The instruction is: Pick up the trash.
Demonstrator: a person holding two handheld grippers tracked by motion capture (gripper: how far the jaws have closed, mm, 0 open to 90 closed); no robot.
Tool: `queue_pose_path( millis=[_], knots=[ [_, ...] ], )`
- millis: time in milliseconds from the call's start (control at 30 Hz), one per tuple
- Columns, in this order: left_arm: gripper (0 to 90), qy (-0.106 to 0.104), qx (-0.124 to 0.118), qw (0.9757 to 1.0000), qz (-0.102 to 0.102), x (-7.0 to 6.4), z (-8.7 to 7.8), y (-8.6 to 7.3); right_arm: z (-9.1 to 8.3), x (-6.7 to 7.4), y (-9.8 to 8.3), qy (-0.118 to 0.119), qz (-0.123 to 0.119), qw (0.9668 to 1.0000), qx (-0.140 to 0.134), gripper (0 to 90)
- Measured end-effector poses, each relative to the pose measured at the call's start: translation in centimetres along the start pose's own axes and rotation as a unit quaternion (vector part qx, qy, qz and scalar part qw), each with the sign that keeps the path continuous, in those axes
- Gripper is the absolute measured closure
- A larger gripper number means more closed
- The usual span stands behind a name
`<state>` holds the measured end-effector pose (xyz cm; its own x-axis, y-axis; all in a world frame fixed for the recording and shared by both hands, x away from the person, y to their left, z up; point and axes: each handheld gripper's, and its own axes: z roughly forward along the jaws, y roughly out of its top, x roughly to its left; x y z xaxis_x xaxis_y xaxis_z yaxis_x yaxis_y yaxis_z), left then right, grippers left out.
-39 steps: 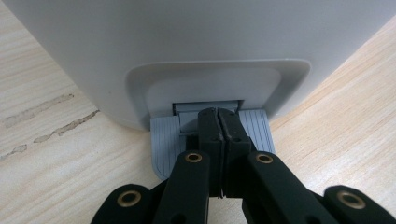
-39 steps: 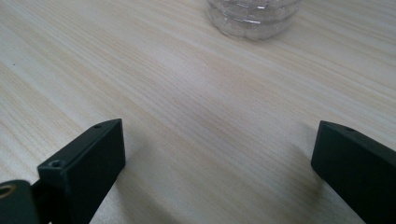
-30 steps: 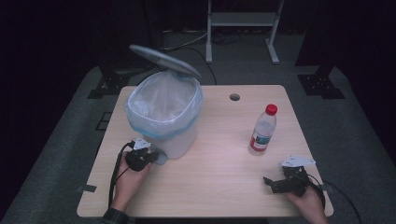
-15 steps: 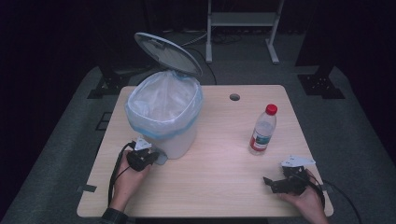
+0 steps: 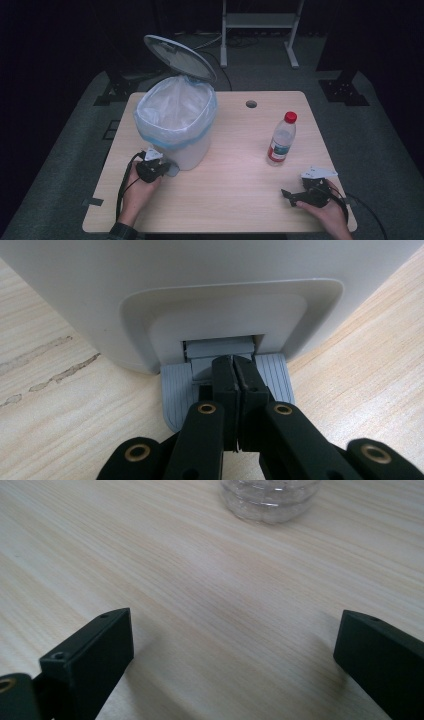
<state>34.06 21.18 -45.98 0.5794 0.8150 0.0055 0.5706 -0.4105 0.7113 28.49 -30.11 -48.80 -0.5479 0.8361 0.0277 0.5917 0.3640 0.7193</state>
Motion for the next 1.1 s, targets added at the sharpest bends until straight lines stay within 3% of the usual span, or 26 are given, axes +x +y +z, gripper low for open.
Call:
queue_pose_path(
  millis=[233,500,1100],
  knots=[
    [89.2,-0.001,0.000,1.0000,0.001,0.0,0.0,0.0,0.0,0.2,0.3,0.005,0.004,1.0000,0.006,1.5],
    [89.1,-0.001,-0.004,0.9999,-0.013,0.1,0.0,-0.1,-0.7,-0.3,1.1,0.001,0.010,0.9998,-0.017,3.5],
    [88.9,-0.003,0.006,0.9999,-0.009,0.1,0.0,0.2,-1.7,-0.7,3.6,0.004,0.011,0.9985,-0.054,4.6]
  ],
)
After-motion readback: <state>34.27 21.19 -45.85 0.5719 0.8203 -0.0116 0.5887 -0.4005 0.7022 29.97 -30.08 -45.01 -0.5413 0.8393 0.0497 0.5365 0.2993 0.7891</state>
